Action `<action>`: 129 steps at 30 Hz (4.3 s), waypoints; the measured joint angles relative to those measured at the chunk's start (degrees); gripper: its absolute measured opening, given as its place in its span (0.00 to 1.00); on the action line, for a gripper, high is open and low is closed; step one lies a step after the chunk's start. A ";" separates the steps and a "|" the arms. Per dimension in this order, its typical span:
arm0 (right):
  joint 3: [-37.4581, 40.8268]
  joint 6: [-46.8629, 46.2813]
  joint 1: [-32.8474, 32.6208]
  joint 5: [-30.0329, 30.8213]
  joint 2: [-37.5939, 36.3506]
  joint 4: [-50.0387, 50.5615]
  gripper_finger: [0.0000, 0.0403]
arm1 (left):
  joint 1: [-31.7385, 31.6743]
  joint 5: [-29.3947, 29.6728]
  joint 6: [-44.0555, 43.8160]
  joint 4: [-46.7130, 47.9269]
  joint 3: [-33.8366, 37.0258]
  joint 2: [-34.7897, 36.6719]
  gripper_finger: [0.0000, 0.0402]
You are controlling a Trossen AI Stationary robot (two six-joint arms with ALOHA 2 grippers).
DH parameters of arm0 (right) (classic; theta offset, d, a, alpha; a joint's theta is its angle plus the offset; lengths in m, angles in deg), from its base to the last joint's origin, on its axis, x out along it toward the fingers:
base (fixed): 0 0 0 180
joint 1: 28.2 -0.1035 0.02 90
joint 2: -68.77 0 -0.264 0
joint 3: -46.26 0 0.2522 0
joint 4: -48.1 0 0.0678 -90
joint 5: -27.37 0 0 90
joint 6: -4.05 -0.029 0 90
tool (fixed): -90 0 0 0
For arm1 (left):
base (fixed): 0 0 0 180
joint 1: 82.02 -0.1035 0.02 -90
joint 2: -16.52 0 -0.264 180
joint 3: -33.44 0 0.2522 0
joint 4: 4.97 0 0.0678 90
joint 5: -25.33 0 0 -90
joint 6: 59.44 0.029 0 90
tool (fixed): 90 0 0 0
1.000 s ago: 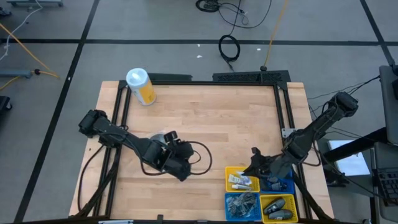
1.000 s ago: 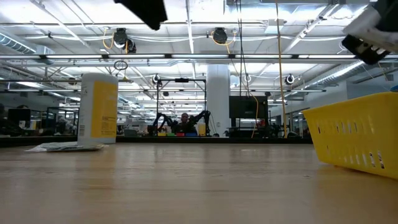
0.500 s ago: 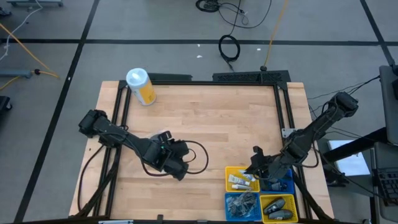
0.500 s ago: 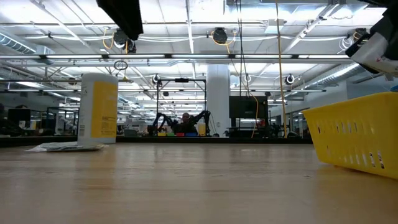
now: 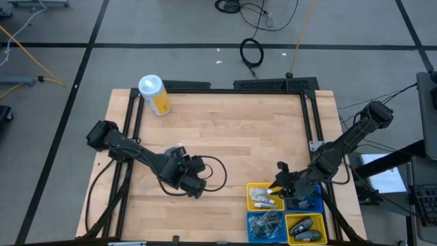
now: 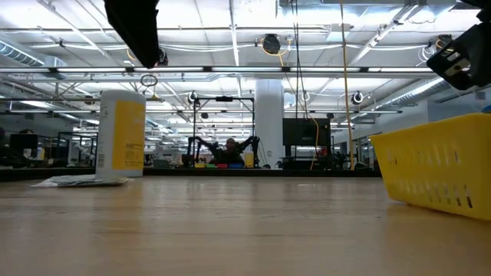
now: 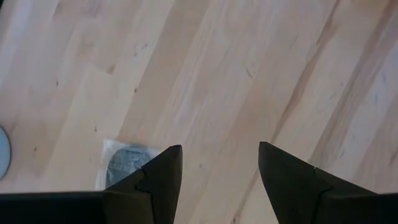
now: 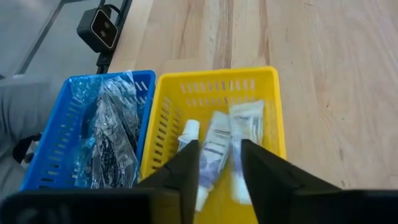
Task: Pick & Place Travel size toiletries
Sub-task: Put the black hairbrush into the bottom blue bin
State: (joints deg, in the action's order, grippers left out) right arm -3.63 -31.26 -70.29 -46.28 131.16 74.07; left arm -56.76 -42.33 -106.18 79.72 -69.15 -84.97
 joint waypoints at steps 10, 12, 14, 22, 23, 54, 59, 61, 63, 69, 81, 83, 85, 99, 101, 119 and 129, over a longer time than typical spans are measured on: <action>0.01 0.66 -0.01 0.05 0.00 -1.26 0.39 | -0.13 -3.13 -3.03 6.21 3.77 0.02 0.52; 0.01 0.91 -0.01 0.05 0.00 -1.61 0.39 | -0.43 -4.28 -3.75 7.55 5.95 0.02 0.52; 0.01 2.13 -0.01 0.05 0.00 -2.77 0.38 | -1.00 -4.38 -4.13 7.84 8.74 0.02 0.52; 0.01 6.67 -0.02 0.03 0.00 -8.79 0.38 | -6.40 -11.59 -4.57 2.56 19.58 0.00 0.52; 0.01 6.69 0.00 0.01 0.00 -8.79 0.38 | -6.97 -12.28 -4.38 1.93 20.59 0.00 0.52; 0.01 6.47 -0.02 -0.14 0.00 -8.77 0.38 | -15.15 -19.94 8.25 -12.87 31.08 0.04 0.52; 0.01 6.45 -0.02 -0.15 0.00 -8.75 0.38 | -15.97 -20.77 9.56 -19.23 35.62 0.65 0.51; 0.01 6.45 -0.02 -0.14 0.00 -8.83 0.38 | -16.19 -20.69 9.13 -19.19 36.08 0.68 0.48; 0.01 6.45 -0.02 -0.13 0.00 -8.79 0.38 | -16.24 -19.98 9.11 -18.71 36.10 0.60 0.40; 0.03 6.51 -0.02 -0.08 0.00 -8.86 0.38 | -16.22 -18.24 8.93 -16.54 34.94 0.26 0.04; 0.03 7.54 -0.02 -0.01 0.00 -8.92 0.37 | -14.02 -15.88 4.46 -16.01 32.05 5.69 0.00; 0.03 7.64 -0.02 -0.01 0.00 -8.96 0.37 | -12.70 -13.76 3.34 -15.83 30.62 8.36 0.00; 0.03 7.69 -0.02 0.01 0.00 -8.93 0.37 | -11.06 -12.00 2.15 -15.09 29.55 10.38 0.00; 0.03 7.74 -0.02 0.14 0.00 -8.99 0.37 | 1.60 3.69 -2.50 -15.78 20.70 16.37 0.00; 0.03 7.74 -0.02 0.16 0.00 -8.99 0.37 | 2.66 5.31 -2.37 -17.32 19.75 16.38 0.00; 0.03 11.99 -0.02 0.30 0.00 -14.66 0.36 | 8.21 9.13 25.56 -54.33 18.18 16.39 0.00; 0.03 19.32 0.00 6.76 -0.02 -23.93 0.36 | 8.22 8.69 32.66 -63.34 18.16 16.38 0.00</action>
State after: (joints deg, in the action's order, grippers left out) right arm -3.60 -11.93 -70.29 -39.53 131.14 50.14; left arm -48.54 -33.64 -73.52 16.38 -50.99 -68.59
